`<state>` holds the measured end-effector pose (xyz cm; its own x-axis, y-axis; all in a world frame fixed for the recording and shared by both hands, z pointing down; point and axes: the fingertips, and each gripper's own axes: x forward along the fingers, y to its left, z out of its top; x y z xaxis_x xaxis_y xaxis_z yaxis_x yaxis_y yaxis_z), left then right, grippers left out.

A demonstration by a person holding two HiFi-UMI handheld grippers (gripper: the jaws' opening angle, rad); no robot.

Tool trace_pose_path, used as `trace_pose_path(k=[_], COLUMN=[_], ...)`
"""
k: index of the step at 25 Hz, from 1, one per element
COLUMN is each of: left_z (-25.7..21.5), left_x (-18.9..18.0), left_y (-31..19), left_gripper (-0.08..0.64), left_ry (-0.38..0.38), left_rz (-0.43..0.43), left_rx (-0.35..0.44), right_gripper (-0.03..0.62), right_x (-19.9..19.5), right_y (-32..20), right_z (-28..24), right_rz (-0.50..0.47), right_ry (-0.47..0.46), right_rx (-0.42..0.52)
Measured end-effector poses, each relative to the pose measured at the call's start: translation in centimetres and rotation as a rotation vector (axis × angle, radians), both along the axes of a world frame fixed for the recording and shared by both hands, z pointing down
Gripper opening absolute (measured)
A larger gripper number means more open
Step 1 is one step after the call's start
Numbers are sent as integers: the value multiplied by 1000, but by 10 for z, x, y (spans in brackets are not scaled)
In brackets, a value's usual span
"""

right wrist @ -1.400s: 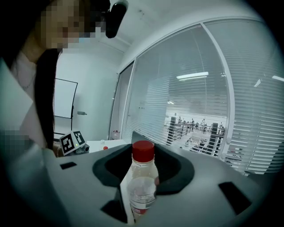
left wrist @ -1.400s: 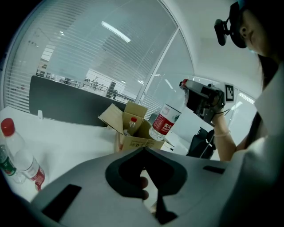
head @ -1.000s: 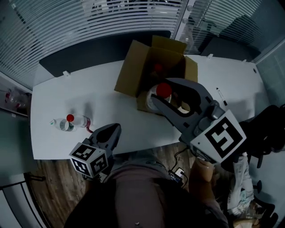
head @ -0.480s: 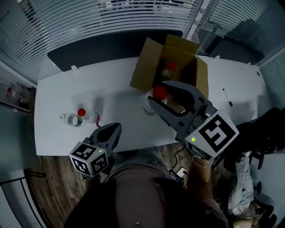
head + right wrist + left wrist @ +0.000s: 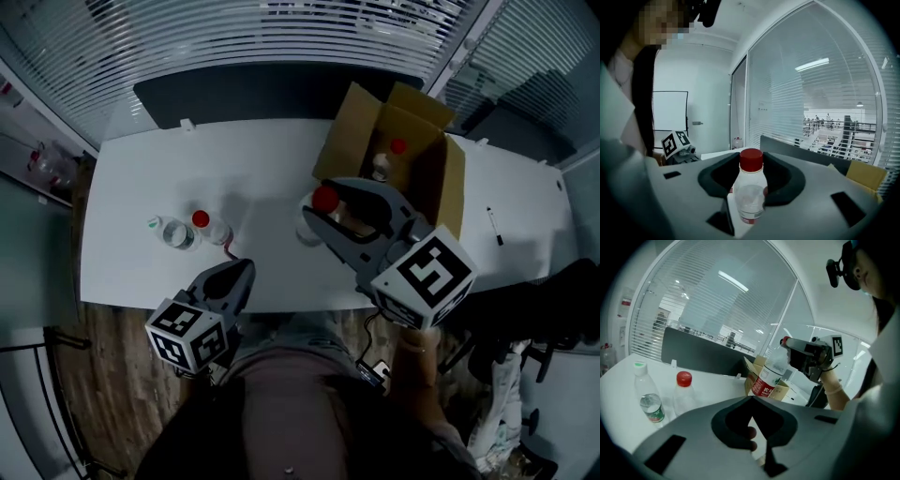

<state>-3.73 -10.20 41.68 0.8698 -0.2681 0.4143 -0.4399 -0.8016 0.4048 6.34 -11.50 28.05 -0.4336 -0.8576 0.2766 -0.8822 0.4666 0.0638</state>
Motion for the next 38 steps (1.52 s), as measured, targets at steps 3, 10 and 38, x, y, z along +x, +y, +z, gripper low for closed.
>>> trace_pose_path(k=[3, 10, 38], left_z=[1, 3, 11], left_x=[-16, -45, -108], left_y=[-5, -13, -14], left_gripper=[9, 9, 9], left_ry=[1, 1, -18], left_rz=[-35, -128, -394], left_rx=[-2, -5, -28], right_gripper=[172, 172, 172], right_x=[-15, -41, -101], right_y=[-11, -33, -83], right_z=[8, 30, 132], right_rz=[-17, -77, -243], right_ry=[-14, -14, 108], right_rx=[-26, -50, -177])
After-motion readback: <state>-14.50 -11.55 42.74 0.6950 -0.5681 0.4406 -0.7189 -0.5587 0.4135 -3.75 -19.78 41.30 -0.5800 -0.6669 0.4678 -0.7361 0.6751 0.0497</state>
